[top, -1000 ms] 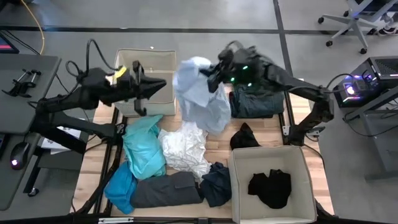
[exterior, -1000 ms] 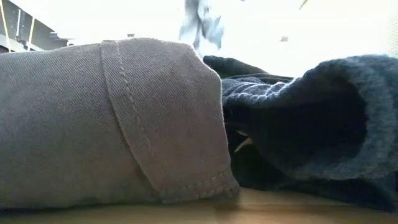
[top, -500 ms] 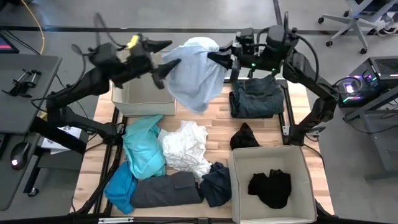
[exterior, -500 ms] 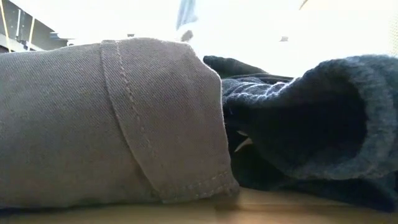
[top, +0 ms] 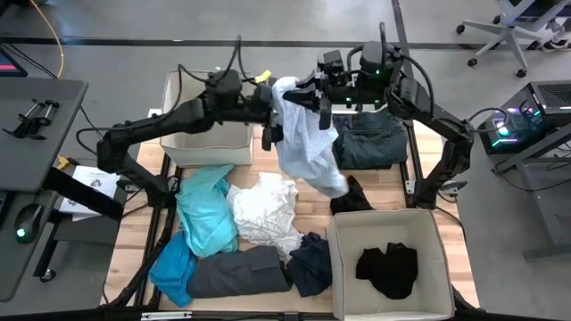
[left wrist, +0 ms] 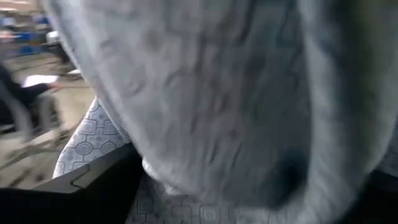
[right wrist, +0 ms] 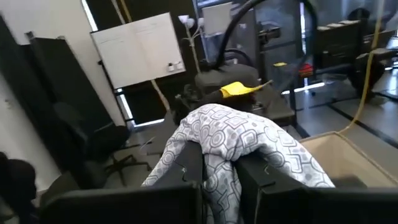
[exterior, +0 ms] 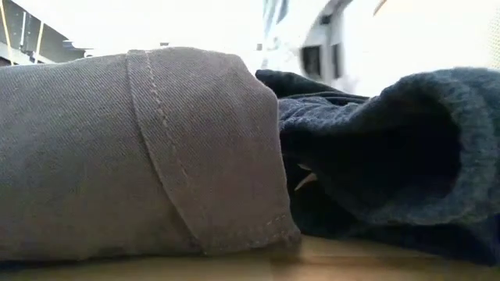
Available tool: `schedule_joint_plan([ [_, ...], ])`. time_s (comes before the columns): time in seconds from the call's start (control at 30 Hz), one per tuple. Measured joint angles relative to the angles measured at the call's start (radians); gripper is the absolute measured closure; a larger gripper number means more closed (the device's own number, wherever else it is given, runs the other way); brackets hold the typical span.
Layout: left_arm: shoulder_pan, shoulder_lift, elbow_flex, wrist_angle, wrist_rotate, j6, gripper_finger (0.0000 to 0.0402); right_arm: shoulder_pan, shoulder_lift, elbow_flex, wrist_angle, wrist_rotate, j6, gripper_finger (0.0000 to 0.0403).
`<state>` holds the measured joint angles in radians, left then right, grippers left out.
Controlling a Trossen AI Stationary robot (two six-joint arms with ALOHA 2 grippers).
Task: Sort clothes
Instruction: Put the light blue shirt into the top laundry organizer
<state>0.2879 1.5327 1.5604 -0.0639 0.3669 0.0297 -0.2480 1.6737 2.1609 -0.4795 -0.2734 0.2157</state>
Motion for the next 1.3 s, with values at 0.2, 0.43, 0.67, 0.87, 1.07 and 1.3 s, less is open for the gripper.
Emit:
schedule_joint_plan([
  [0.2,-0.036,0.003,0.000,0.038,0.031,-0.017,0.0141,0.010,0.000,0.000,0.011,-0.030,0.000,0.0365],
  [0.43,-0.047,-0.050,-0.003,0.024,0.042,-0.049,0.0375,0.009,0.000,0.002,-0.028,-0.016,0.017,0.0321],
  [0.67,-0.050,-0.158,-0.004,0.018,-0.015,-0.061,0.0398,-0.002,-0.029,0.002,-0.065,-0.012,0.073,0.0239],
  [0.87,-0.048,-0.272,-0.002,-0.016,-0.191,0.018,0.0401,0.009,-0.085,0.003,-0.098,-0.015,0.034,0.0184],
  [1.07,-0.044,-0.364,-0.002,-0.013,-0.368,0.096,0.0401,0.021,-0.152,0.003,-0.232,0.134,0.071,0.0178],
  [1.3,0.034,-0.350,0.181,-0.067,-0.534,0.354,0.0401,0.069,-0.181,0.002,-0.340,0.327,0.040,0.0179],
])
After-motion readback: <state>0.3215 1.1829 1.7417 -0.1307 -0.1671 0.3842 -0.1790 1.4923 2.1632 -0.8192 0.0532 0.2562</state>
